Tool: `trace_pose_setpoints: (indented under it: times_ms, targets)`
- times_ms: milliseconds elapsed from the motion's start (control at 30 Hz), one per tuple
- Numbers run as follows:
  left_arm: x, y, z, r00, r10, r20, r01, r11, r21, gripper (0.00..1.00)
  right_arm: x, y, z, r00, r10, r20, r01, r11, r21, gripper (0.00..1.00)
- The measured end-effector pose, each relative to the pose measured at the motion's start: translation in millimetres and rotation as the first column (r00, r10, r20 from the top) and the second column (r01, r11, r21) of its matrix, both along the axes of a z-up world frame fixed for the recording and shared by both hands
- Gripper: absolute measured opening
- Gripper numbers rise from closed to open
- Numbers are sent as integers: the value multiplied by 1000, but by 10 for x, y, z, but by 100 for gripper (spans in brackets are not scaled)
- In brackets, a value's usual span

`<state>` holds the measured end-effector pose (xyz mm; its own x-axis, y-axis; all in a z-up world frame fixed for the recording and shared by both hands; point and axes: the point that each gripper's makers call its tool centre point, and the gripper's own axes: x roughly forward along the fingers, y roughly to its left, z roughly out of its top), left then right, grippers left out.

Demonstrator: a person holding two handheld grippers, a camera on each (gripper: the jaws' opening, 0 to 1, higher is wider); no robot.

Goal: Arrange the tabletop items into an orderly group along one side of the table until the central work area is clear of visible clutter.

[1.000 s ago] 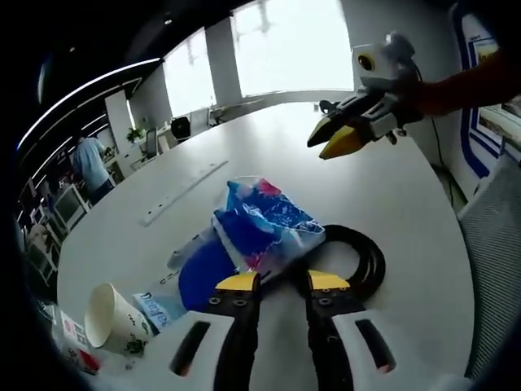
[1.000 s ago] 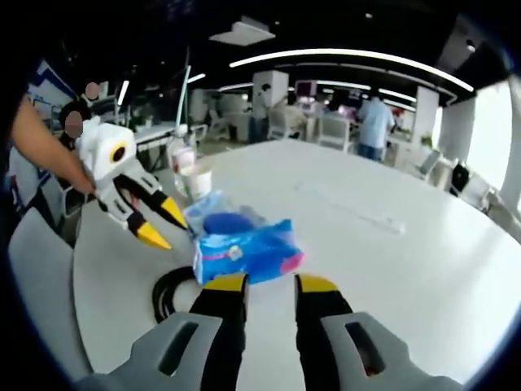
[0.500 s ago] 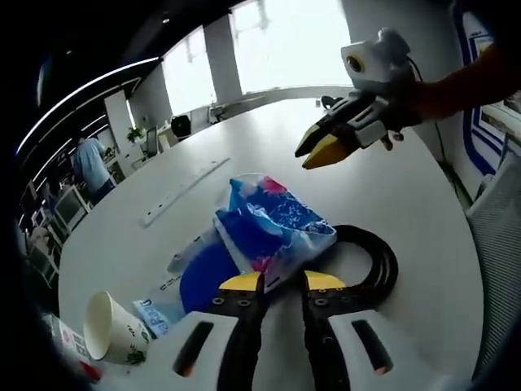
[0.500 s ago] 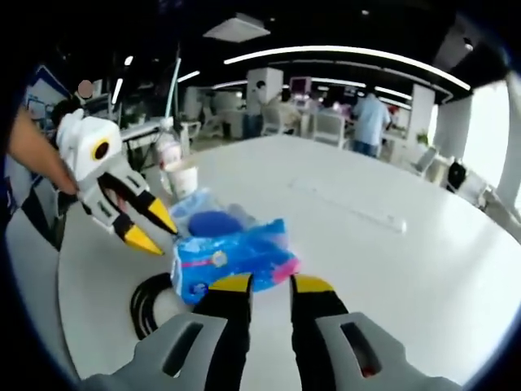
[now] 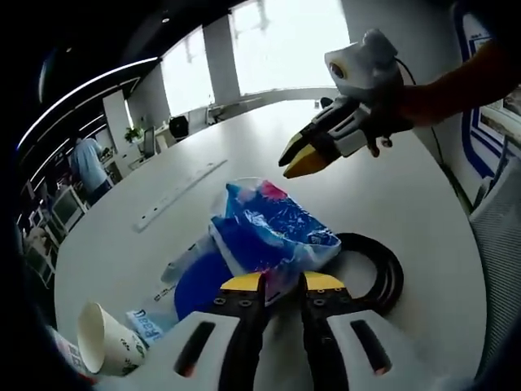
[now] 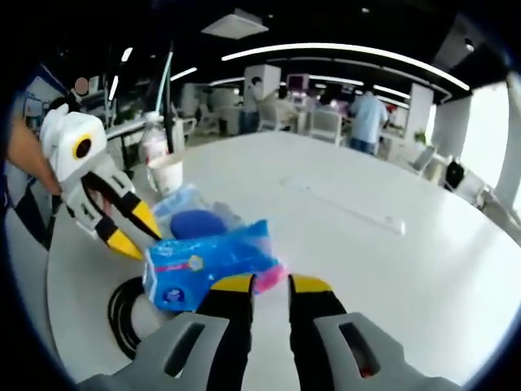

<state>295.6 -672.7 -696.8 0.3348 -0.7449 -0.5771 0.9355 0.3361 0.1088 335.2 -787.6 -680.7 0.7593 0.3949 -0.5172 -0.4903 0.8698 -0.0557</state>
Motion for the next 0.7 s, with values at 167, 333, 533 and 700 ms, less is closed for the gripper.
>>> trace_pose_setpoints:
  times_ms: [167,333,533,700]
  targets:
    - [4,11,-23,1000,-12,-6,12,1000,9,11,73,16,-72,1000,-12,-16,12,1000,15,12]
    - [10,10,-32,1000,-25,-18,25,1000,9,10,146,22,-109,1000,-13,-27,14,1000,11,12]
    - [5,-7,-34,998,-52,-28,53,999,12,6,239,46,-108,999,3,-32,-2,1000,17,12]
    - [-16,-21,-41,996,-86,-19,87,996,20,3,285,68,-122,999,11,-45,-10,1000,28,12]
